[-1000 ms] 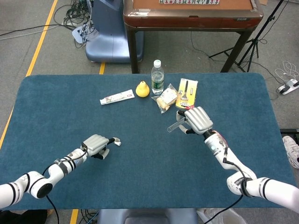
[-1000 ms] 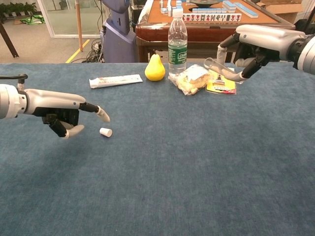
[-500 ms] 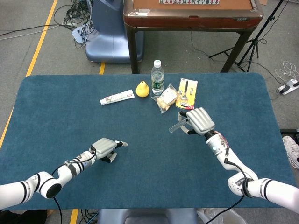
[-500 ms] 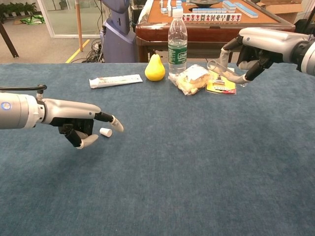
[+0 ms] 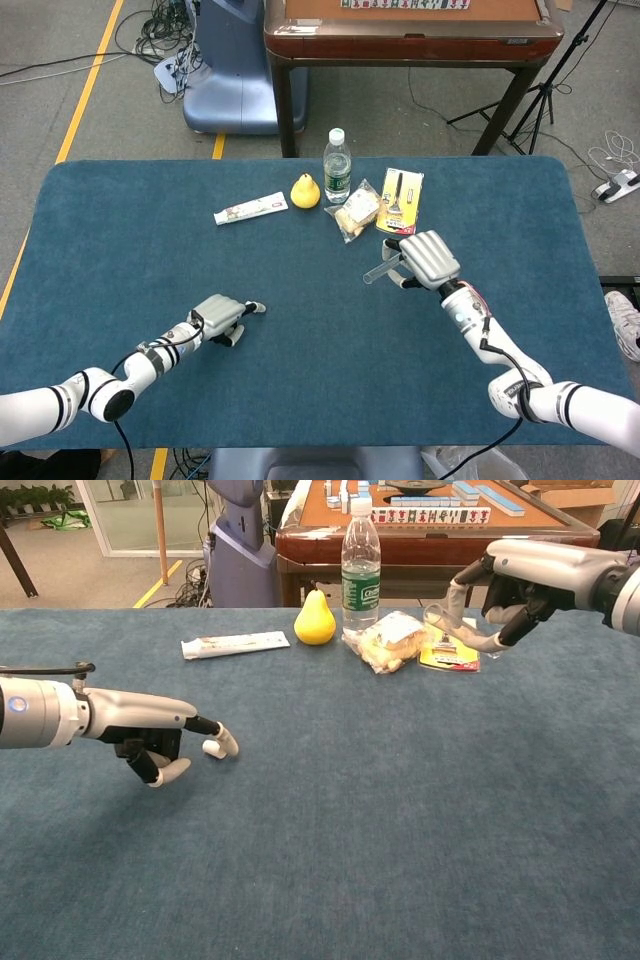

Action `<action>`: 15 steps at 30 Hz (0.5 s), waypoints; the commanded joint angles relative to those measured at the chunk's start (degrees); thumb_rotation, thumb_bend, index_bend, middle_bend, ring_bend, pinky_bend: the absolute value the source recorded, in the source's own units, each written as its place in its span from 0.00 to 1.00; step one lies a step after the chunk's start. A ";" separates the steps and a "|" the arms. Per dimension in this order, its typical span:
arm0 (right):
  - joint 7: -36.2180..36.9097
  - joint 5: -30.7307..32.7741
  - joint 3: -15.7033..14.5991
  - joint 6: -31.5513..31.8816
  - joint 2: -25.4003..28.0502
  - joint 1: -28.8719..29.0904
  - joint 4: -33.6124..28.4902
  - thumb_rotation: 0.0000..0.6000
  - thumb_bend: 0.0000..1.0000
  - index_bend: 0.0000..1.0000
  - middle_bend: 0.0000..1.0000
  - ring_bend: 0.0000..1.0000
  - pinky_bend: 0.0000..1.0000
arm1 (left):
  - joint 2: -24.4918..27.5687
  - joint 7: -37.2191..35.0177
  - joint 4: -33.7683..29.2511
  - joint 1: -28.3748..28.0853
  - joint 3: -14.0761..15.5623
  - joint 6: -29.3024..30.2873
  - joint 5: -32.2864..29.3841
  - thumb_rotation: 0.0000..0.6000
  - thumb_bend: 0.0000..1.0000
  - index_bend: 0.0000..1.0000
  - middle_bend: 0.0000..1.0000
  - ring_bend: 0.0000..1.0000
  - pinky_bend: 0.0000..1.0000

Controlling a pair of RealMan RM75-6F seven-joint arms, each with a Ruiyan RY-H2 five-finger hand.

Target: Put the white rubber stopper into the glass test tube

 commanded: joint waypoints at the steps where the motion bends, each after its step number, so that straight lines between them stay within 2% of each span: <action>1: -0.02 -0.05 0.01 -0.08 -0.07 0.06 -0.01 1.00 0.45 0.89 1.00 1.00 1.00 | 0.23 0.79 0.14 -0.09 0.45 0.15 -0.96 1.00 0.62 0.16 1.00 1.00 1.00; 15: -0.64 -0.01 0.30 -0.47 -0.36 0.50 -0.29 1.00 0.45 0.89 1.00 1.00 1.00 | 3.54 2.80 -2.44 0.50 1.70 2.11 -4.28 1.00 0.62 0.18 1.00 1.00 1.00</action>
